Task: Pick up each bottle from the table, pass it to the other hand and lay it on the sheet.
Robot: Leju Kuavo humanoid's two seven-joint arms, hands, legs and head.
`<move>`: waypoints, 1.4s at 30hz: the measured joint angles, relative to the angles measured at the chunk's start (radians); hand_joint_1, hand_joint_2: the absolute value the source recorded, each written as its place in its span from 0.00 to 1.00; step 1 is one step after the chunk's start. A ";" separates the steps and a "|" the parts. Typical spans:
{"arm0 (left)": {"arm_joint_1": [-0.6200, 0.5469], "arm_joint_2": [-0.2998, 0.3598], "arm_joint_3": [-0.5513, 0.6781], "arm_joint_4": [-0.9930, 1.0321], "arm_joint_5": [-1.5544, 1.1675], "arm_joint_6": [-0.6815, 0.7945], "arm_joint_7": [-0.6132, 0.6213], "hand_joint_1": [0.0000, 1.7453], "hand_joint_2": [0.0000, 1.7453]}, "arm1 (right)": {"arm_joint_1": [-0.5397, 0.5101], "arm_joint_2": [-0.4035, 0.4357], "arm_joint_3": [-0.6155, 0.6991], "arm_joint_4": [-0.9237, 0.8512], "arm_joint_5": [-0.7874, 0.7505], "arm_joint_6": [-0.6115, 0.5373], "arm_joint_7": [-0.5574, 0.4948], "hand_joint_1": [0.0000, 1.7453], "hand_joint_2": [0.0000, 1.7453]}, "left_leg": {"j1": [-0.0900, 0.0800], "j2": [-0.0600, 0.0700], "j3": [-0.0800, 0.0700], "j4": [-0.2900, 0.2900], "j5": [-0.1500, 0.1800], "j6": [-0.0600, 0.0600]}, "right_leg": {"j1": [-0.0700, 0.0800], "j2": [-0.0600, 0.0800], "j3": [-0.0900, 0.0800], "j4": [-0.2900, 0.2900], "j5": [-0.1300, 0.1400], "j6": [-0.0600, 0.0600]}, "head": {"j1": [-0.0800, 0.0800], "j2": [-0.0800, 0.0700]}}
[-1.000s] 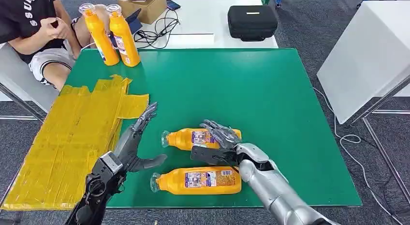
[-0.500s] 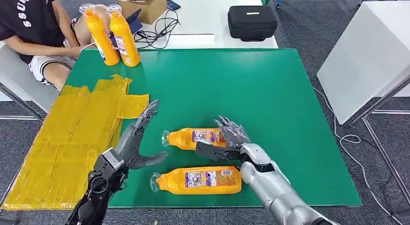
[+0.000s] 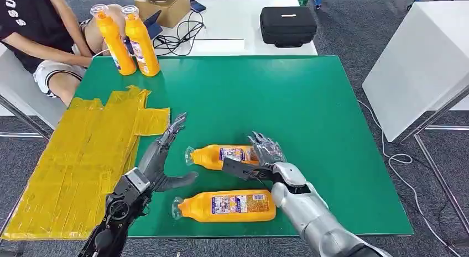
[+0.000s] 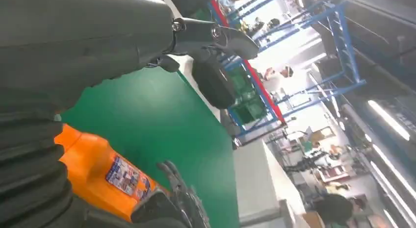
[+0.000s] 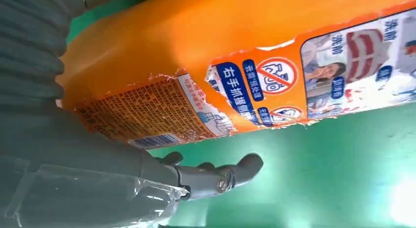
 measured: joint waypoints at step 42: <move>0.083 -0.010 -0.045 -0.168 0.025 -0.006 0.145 0.00 1.00 | 0.201 0.024 -0.130 -0.223 -0.135 -0.287 -0.171 1.00 1.00 | 0.000 -0.001 -0.002 0.000 0.000 0.000 | 0.000 0.000 -0.001 0.000 0.000 0.000 | 0.000 0.000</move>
